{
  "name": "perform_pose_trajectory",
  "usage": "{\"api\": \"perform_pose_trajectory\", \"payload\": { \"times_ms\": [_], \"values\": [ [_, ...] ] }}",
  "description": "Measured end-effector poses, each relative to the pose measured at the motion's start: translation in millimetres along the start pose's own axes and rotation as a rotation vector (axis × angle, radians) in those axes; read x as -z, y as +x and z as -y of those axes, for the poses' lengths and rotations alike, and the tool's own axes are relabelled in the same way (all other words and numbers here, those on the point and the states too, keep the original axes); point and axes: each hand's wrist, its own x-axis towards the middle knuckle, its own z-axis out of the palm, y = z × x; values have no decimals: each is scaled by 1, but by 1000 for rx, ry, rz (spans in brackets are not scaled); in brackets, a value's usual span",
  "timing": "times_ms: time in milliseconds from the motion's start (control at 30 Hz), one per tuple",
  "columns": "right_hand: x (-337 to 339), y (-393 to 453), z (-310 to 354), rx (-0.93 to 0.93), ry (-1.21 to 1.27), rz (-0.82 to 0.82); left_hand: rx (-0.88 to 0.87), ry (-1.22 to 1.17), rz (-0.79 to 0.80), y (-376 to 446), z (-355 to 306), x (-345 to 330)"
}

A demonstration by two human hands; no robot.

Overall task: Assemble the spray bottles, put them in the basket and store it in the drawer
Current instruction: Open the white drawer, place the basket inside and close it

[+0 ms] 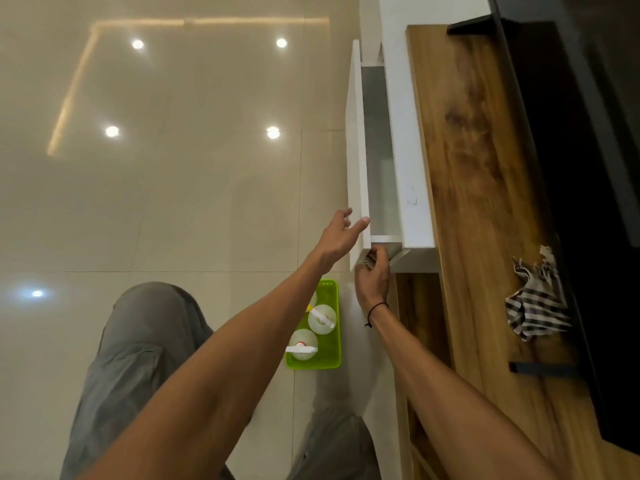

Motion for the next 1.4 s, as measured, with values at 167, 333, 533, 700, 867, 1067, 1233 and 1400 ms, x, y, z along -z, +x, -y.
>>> {"api": "perform_pose_trajectory", "payload": {
  "times_ms": [167, 333, 533, 700, 867, 1067, 1233, 1400],
  "values": [
    [-24, 2, 3, 9, -38, 77, 36, 16, -41, 8, 3, 18],
    [-49, 0, 11, 42, -88, 168, 47, 26, -99, 10, 11, 51],
    [-81, -8, 21, 62, -147, 215, 69, 18, -117, 7, 24, 95],
    [-104, -14, 28, 58, -162, 264, 70, 21, -180, 5, 33, 120],
    [-131, -28, 35, 50, -180, 328, 79, -3, -238, -2, 43, 150],
    [-150, -36, 38, 41, -146, 386, 73, -16, -294, -9, 51, 167],
    [-172, -43, 42, 57, -169, 447, 80, -39, -363, -17, 63, 187],
    [-181, -45, 43, 39, -182, 405, 84, -41, -360, -20, 69, 193]
  ]
}}
